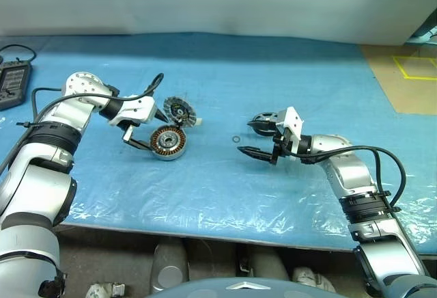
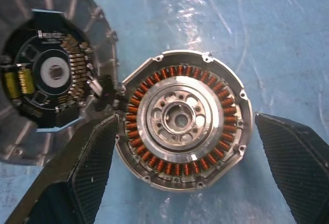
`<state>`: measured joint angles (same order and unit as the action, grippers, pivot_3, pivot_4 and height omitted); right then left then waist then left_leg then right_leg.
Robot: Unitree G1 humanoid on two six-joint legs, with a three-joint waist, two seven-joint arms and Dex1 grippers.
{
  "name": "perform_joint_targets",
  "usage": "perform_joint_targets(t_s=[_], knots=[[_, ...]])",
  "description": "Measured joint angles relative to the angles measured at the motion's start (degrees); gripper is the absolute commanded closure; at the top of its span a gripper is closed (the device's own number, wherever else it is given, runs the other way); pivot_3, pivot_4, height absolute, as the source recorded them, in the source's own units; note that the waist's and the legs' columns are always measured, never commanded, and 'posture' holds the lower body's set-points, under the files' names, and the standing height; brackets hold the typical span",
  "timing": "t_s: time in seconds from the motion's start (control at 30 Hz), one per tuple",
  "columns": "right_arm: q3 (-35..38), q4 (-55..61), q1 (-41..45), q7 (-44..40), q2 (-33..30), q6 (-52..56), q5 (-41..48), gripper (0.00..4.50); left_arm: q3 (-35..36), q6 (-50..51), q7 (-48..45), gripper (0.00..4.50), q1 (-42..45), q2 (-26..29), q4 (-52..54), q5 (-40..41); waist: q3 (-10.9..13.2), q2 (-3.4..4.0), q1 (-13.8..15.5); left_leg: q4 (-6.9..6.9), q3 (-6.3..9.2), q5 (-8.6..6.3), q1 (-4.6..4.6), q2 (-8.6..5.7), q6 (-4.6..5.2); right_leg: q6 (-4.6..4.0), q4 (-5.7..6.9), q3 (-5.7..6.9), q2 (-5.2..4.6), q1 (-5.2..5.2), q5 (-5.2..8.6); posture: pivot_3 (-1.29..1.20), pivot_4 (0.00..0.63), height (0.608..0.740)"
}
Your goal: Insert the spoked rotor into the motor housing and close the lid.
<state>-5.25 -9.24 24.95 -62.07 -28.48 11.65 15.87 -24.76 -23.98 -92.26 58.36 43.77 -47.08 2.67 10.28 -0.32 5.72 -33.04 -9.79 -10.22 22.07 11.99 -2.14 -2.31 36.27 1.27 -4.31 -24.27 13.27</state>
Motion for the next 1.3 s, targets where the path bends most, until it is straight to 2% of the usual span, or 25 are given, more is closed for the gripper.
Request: perform_joint_targets(t_s=[0.27,0.43,0.63,0.93,1.3], knots=[[0.0,0.0,0.0,0.0,0.0,-1.1,-0.2,0.00,-7.1,-7.7,0.0,0.04,5.4,-0.2,-5.8,-0.3,0.0,0.00,0.0,-0.08,0.00,0.00,-0.05,-0.01,-0.01,0.00,0.14,-0.03,0.00,0.00,0.00,0.00,0.150,0.740],[0.0,-1.7,2.1,-0.2,0.1,-1.1,-0.2,0.00,-14.8,-12.2,0.0,0.04,10.2,-0.3,-7.4,-0.7,0.0,-0.01,0.0,-0.11,0.00,0.00,-0.04,-0.01,-0.02,0.00,0.16,-0.04,-0.01,0.00,0.00,0.00,0.150,0.740],[0.1,-3.3,5.2,-3.3,-3.5,0.5,0.1,0.00,-22.3,-16.7,0.0,0.04,13.6,-1.4,-9.3,-0.7,0.0,-0.02,0.1,-0.11,0.00,0.00,-0.04,-0.04,-0.02,0.01,0.19,-0.04,-0.01,0.00,0.00,0.00,0.150,0.740],[0.1,-5.5,8.1,-4.7,-4.9,1.0,0.1,0.00,-26.7,-20.0,0.0,0.04,14.0,-3.3,-10.7,-0.8,0.0,-0.04,0.0,-0.16,0.01,0.00,-0.06,-0.02,-0.02,0.01,0.29,-0.04,0.00,0.00,0.00,0.00,0.150,0.740],[0.1,-5.5,8.0,-4.4,-4.9,1.0,0.1,0.00,-27.0,-22.5,0.0,0.04,14.3,-5.0,-13.9,-3.3,0.0,-0.06,0.2,-0.19,0.01,0.00,-0.06,-0.02,-0.02,0.01,0.34,-0.04,0.00,0.00,0.00,0.00,0.150,0.740]])
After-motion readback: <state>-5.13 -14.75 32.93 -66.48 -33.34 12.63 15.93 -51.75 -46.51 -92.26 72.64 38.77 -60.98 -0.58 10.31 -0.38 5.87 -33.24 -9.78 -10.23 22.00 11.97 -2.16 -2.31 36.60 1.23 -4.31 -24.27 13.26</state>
